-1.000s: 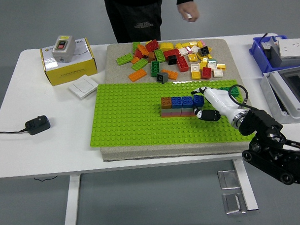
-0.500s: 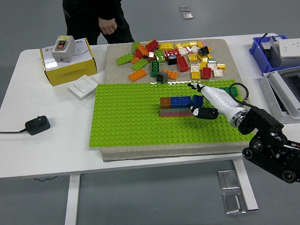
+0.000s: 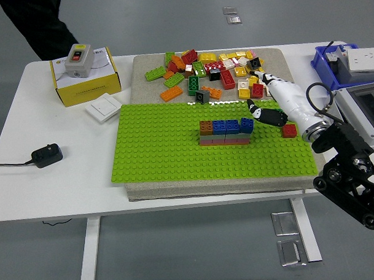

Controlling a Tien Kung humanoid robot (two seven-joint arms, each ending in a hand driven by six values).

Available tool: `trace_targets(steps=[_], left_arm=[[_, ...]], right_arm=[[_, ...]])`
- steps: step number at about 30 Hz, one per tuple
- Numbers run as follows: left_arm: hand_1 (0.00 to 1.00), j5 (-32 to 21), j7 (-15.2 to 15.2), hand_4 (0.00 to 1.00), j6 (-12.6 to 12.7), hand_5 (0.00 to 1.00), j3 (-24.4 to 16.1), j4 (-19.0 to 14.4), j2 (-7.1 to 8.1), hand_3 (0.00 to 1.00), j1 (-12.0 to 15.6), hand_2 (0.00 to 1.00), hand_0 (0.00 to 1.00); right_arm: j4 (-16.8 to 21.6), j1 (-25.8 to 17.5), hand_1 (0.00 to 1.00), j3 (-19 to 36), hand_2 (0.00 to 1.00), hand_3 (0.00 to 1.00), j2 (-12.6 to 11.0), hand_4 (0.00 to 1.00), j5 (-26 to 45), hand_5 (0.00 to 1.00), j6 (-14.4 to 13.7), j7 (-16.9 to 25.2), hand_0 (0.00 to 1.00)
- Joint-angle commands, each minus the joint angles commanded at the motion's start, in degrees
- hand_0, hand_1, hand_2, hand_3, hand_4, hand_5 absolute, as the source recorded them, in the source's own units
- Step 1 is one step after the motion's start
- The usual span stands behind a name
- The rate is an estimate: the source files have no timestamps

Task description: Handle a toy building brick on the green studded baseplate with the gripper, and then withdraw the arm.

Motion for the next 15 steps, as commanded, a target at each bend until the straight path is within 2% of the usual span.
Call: trace_targets(steps=[1, 6, 7, 15], left_arm=[[0.657, 0.02, 0.01, 0.134, 0.03, 0.676, -0.05, 0.0, -0.01, 0.594, 0.06, 0.569, 0.659], [0.657, 0.29, 0.02, 0.138, 0.16, 0.678, -0.35, 0.0, -0.07, 0.593, 0.23, 0.57, 0.659], [0.657, 0.31, 0.01, 0.138, 0.17, 0.678, -0.36, 0.0, -0.08, 0.593, 0.24, 0.57, 0.659], [0.657, 0.3, -0.08, 0.143, 0.16, 0.68, -0.29, 0.0, -0.13, 0.594, 0.31, 0.57, 0.659]], right_arm=[[0.45, -0.53, 0.873, 0.2, 0.952, 0.576, -0.39, 0.615, -0.22, 0.605, 0.03, -0.14, 0.836], [1.67, -2.52, 0.873, 0.0, 0.952, 0.576, -0.77, 0.615, 0.59, 0.605, -0.31, 0.05, 0.836], [1.7, -2.65, 0.875, 0.01, 0.95, 0.523, -0.68, 0.609, 0.7, 0.631, -0.38, 0.11, 0.838], [1.19, -3.01, 0.875, -0.31, 0.953, 0.526, -0.32, 0.607, 1.53, 0.632, -0.71, 0.36, 0.834]])
